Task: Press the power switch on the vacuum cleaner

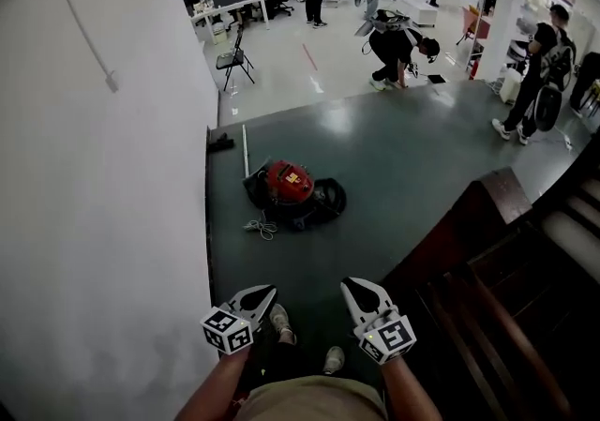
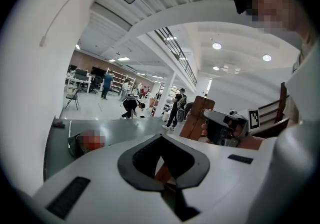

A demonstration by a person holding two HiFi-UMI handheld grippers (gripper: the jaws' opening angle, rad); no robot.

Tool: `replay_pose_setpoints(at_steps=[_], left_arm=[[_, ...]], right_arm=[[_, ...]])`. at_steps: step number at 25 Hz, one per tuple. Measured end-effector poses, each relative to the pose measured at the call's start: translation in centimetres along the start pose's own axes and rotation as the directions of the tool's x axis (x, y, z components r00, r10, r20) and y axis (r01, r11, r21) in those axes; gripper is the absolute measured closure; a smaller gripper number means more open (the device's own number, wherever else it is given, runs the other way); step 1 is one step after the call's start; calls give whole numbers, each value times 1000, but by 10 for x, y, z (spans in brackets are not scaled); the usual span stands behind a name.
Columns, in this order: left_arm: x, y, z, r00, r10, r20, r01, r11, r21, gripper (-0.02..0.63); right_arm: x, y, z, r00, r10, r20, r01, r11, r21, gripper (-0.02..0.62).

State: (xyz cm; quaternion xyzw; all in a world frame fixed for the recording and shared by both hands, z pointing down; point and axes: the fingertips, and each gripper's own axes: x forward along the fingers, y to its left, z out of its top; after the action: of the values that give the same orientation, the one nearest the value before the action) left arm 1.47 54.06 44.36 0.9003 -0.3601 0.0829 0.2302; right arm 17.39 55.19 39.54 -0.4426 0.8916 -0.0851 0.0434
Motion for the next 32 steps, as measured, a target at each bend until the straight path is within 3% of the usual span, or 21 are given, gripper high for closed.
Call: replay_pose_setpoints(at_steps=[11, 19, 25, 32], left_arm=[[27, 128, 41, 1000, -10, -1, 10, 999, -39, 601], [46, 219, 82, 998, -59, 17, 60, 997, -57, 601], [59, 277, 86, 994, -102, -27, 100, 993, -58, 601], [77, 304, 102, 990, -137, -18, 136, 989, -61, 601]], right_arm=[[121, -16, -21, 992, -3, -128, 1, 1000, -15, 584], [221, -37, -23, 984, -54, -168, 56, 998, 9, 584], [274, -47, -25, 979, -129, -160, 139, 989, 50, 584], [303, -58, -32, 967, -149, -206, 160, 986, 38, 584]])
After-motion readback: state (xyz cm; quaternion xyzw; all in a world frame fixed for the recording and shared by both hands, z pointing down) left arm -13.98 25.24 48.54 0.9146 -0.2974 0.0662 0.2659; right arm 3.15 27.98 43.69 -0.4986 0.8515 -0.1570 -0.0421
